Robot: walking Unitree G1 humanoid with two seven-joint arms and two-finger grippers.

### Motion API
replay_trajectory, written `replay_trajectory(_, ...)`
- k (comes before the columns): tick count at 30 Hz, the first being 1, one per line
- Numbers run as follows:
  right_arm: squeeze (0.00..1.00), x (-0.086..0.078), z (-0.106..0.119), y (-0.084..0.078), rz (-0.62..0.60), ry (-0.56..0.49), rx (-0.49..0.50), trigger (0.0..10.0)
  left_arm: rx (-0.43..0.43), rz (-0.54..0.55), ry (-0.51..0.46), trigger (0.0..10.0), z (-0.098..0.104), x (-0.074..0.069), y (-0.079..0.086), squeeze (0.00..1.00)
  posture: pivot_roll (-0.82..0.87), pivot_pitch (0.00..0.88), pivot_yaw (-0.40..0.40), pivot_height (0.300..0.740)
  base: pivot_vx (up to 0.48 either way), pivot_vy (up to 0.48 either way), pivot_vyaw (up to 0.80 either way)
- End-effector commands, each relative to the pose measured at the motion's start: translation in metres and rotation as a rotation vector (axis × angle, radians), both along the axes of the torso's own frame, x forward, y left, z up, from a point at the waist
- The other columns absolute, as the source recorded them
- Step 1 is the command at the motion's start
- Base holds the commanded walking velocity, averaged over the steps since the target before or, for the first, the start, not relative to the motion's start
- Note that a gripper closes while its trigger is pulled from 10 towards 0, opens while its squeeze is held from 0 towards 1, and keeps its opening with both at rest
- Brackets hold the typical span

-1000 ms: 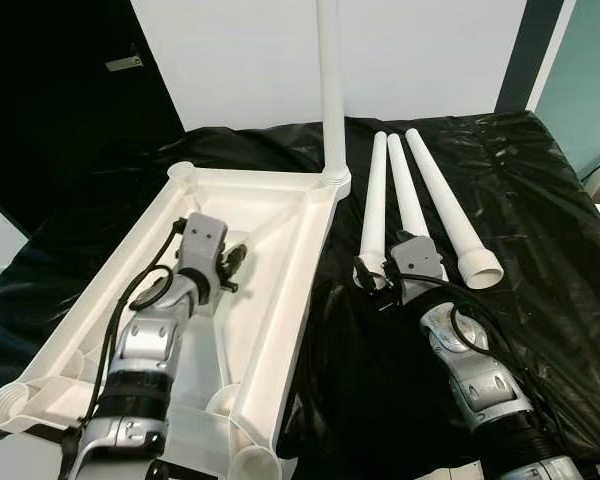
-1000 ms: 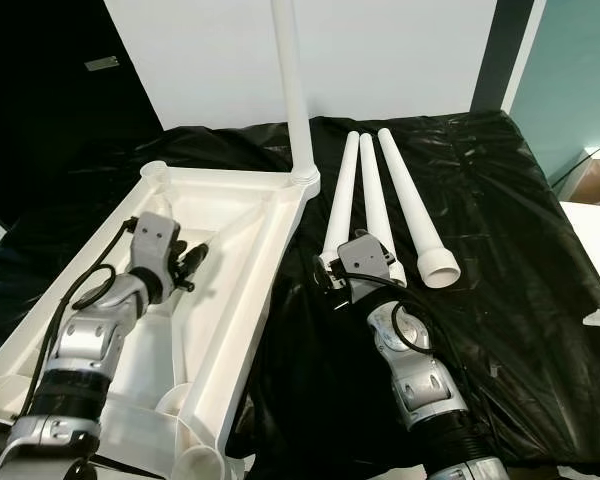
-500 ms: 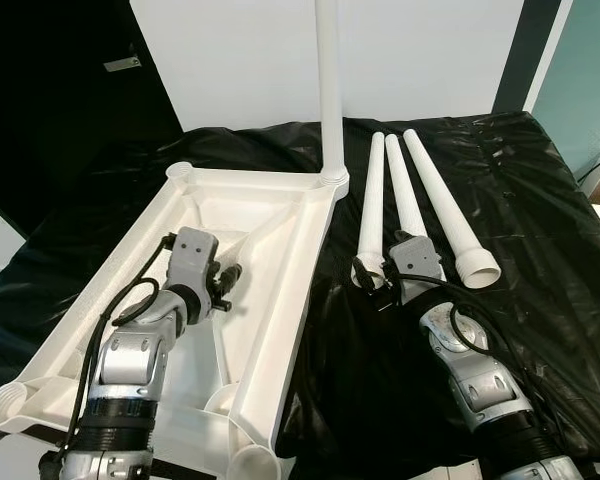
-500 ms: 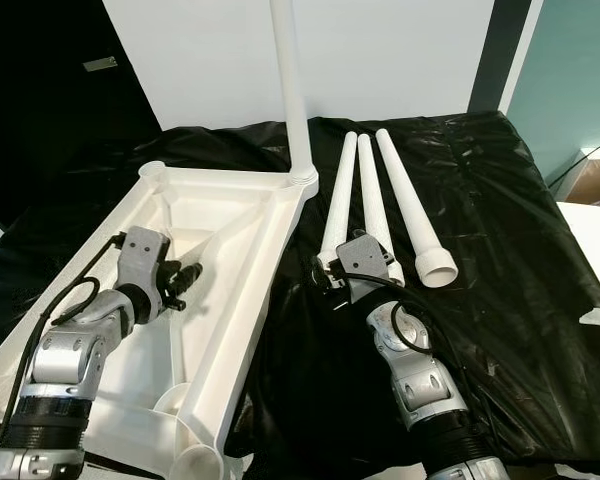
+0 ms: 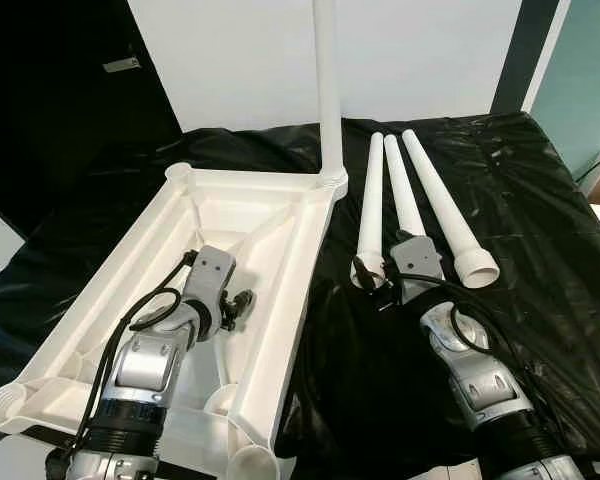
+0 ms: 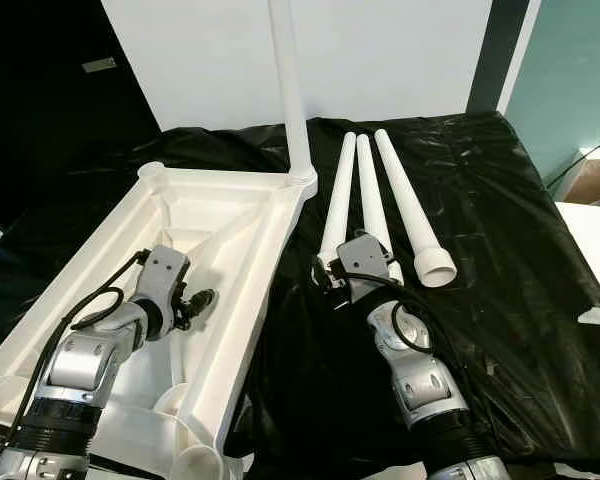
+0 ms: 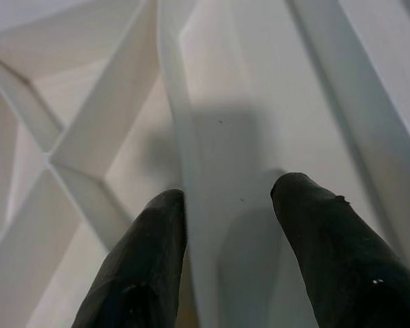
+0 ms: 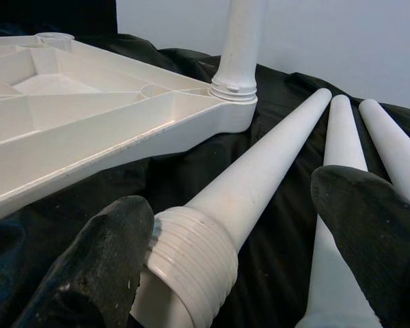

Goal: Building children table

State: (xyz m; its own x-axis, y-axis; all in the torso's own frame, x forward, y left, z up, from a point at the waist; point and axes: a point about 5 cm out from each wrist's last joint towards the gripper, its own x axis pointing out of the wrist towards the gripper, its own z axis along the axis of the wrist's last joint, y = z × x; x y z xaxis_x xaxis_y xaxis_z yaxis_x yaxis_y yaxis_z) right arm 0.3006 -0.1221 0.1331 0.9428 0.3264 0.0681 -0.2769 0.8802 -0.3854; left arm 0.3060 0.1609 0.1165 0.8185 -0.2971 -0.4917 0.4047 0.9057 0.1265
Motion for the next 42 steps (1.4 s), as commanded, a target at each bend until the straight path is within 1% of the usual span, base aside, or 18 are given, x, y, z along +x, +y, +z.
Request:
replay_trajectory(1, 0.00, 0.001, 0.000, 0.003, 0.007, 0.005, -0.001, 10.0, 0.050, 0.073, 0.055, 10.0, -0.014, -0.001, 0.004, 0.00, 0.05, 0.000, 0.102, 0.740, 0.000, 0.000, 0.00)
replay_trajectory(4, 0.00, 0.001, 0.000, 0.003, 0.007, 0.005, -0.001, 10.0, 0.051, 0.076, 0.060, 10.0, -0.016, 0.000, 0.002, 0.00, 0.05, 0.000, 0.102, 0.740, 0.000, 0.000, 0.00)
replay_trajectory(5, 0.00, 0.001, 0.000, 0.003, 0.006, 0.004, -0.001, 10.0, 0.041, 0.068, 0.065, 5.6, -0.017, 0.001, -0.001, 0.00, 0.04, 0.000, 0.105, 0.740, 0.000, 0.000, 0.00)
replay_trajectory(6, 0.00, 0.001, 0.000, 0.003, 0.006, 0.004, -0.001, 10.0, 0.033, 0.061, 0.068, 0.0, -0.018, 0.002, -0.003, 0.00, 0.04, 0.000, 0.105, 0.740, 0.000, 0.000, 0.00)
replay_trajectory(8, 0.00, 0.001, 0.000, 0.003, 0.006, 0.004, -0.001, 10.0, 0.033, 0.061, 0.068, 0.0, -0.018, 0.002, -0.003, 0.00, 0.04, 0.000, 0.105, 0.740, 0.000, 0.000, 0.00)
replay_trajectory(11, 0.00, 0.001, 0.000, 0.003, 0.005, 0.003, -0.001, 10.0, -0.015, 0.053, 0.068, 0.0, -0.018, 0.004, -0.012, 0.00, 0.04, 0.000, 0.109, 0.740, 0.000, 0.000, 0.00)
replay_trajectory(13, 0.00, 0.001, 0.000, 0.003, 0.004, 0.002, 0.000, 10.0, -0.030, 0.064, 0.057, 0.0, -0.017, 0.010, -0.017, 0.00, 0.04, 0.000, 0.112, 0.740, 0.000, 0.000, 0.00)
replay_trajectory(14, 0.00, 0.001, 0.001, 0.003, 0.003, 0.001, 0.001, 10.0, -0.047, 0.079, 0.038, 0.0, -0.015, 0.017, -0.023, 0.00, 0.04, 0.000, 0.113, 0.740, 0.000, 0.000, 0.00)
replay_trajectory(15, 0.00, 0.001, 0.001, 0.003, 0.003, 0.001, 0.001, 10.0, -0.047, 0.079, 0.038, 0.0, -0.015, 0.017, -0.023, 0.00, 0.04, 0.000, 0.113, 0.740, 0.000, 0.000, 0.00)
replay_trajectory(18, 0.00, 0.001, 0.001, 0.004, 0.002, -0.002, 0.005, 10.0, -0.090, 0.128, 0.005, 0.0, -0.009, 0.036, -0.039, 0.00, 0.03, 0.000, 0.118, 0.740, 0.000, 0.000, 0.00)
replay_trajectory(22, 0.00, 0.001, 0.001, 0.004, 0.000, -0.003, 0.006, 10.0, -0.119, 0.160, -0.003, 0.0, -0.006, 0.045, -0.047, 0.00, 0.02, 0.000, 0.123, 0.740, 0.000, 0.000, 0.00)
replay_trajectory(26, 0.00, 0.001, 0.001, 0.003, -0.001, -0.003, 0.007, 10.0, -0.126, 0.172, -0.007, 0.0, -0.005, 0.047, -0.050, 0.00, 0.02, 0.000, 0.124, 0.740, 0.000, 0.000, 0.00)
replay_trajectory(28, 0.00, 0.001, 0.001, 0.003, -0.004, -0.003, 0.006, 10.0, -0.155, 0.186, -0.038, 0.0, 0.000, 0.053, -0.062, 0.00, 0.01, 0.000, 0.126, 0.740, 0.000, 0.000, 0.00)
replay_trajectory(31, 0.00, 0.000, 0.001, 0.003, -0.004, -0.003, 0.006, 10.0, -0.163, 0.190, -0.043, 0.0, 0.000, 0.054, -0.064, 0.00, 0.01, 0.000, 0.126, 0.740, 0.000, 0.000, 0.00)
replay_trajectory(35, 0.00, 0.001, 0.001, 0.004, 0.002, -0.003, 0.007, 10.0, -0.258, 0.203, -0.114, 0.0, 0.008, 0.063, -0.081, 0.00, 0.01, 0.000, 0.119, 0.740, 0.000, 0.000, 0.00)
replay_trajectory(36, 0.00, 0.001, 0.001, 0.004, 0.002, -0.003, 0.007, 10.0, -0.258, 0.203, -0.114, 0.0, 0.008, 0.063, -0.081, 0.00, 0.01, 0.000, 0.119, 0.740, 0.000, 0.000, 0.00)
replay_trajectory(37, 0.00, 0.001, 0.001, 0.004, 0.005, -0.005, 0.007, 10.0, -0.329, 0.188, -0.153, 0.0, 0.015, 0.065, -0.090, 0.00, 0.01, 0.000, 0.117, 0.740, 0.000, 0.000, 0.00)
replay_trajectory(42, 0.00, 0.001, 0.002, 0.004, 0.007, -0.007, 0.009, 10.0, -0.366, 0.150, -0.182, 0.0, 0.020, 0.065, -0.098, 0.00, 0.01, 0.000, 0.118, 0.740, 0.000, 0.000, 0.00)
